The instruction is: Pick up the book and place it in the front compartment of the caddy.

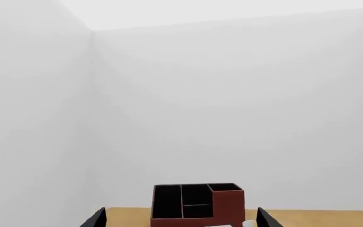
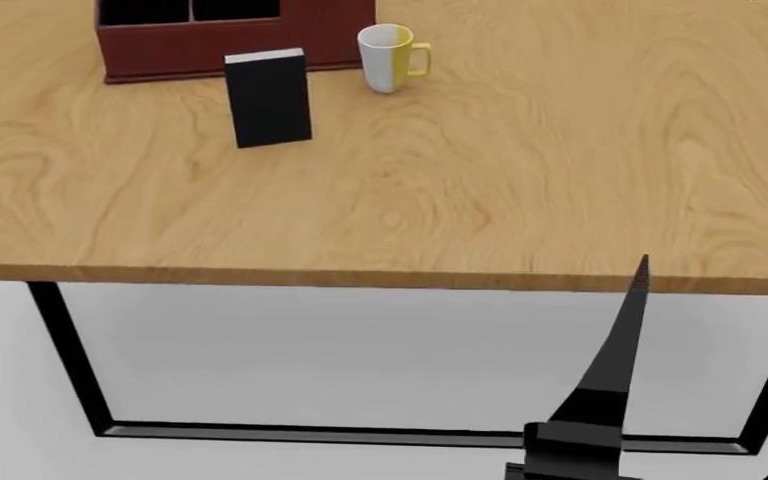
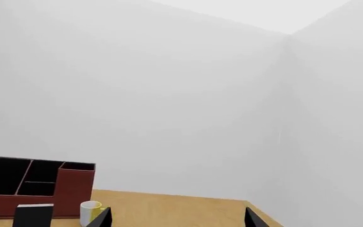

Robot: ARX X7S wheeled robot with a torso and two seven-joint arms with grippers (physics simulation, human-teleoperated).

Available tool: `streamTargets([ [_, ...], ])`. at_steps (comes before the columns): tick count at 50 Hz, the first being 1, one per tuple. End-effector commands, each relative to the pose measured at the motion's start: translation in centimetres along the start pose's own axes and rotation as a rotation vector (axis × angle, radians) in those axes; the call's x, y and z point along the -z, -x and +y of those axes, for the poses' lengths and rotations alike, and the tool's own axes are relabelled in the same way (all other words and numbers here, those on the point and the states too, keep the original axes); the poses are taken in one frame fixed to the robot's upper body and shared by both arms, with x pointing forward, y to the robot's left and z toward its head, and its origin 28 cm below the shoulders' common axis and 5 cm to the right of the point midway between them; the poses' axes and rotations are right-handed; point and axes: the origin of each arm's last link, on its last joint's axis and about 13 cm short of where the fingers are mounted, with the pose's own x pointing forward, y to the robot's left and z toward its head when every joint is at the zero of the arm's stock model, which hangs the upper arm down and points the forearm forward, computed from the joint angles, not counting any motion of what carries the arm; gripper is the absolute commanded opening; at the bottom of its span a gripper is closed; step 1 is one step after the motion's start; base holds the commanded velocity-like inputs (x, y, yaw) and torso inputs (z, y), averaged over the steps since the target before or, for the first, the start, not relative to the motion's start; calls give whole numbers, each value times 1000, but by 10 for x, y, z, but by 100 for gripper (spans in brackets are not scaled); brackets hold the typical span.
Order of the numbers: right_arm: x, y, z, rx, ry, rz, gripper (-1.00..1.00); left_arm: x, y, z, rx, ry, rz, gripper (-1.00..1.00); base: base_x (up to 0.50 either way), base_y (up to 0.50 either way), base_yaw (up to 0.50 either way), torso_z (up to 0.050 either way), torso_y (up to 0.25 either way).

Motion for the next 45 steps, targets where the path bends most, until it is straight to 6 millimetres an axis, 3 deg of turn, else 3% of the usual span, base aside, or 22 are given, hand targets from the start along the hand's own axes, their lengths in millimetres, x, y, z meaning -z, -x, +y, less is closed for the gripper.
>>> streamTargets([
  [1, -1, -1, 1, -4, -3, -4, 100, 0, 0, 1, -7, -3, 1, 100, 328, 0, 0, 0, 0],
  [22, -3, -4, 3, -10, 15, -9, 100, -2, 0, 3, -6, 0, -8, 100, 341, 18, 0, 0, 2],
  [45, -1, -2, 1, -4, 18, -8, 100, -1, 0, 1, -10, 2, -3, 100, 347, 263, 0, 0, 2],
])
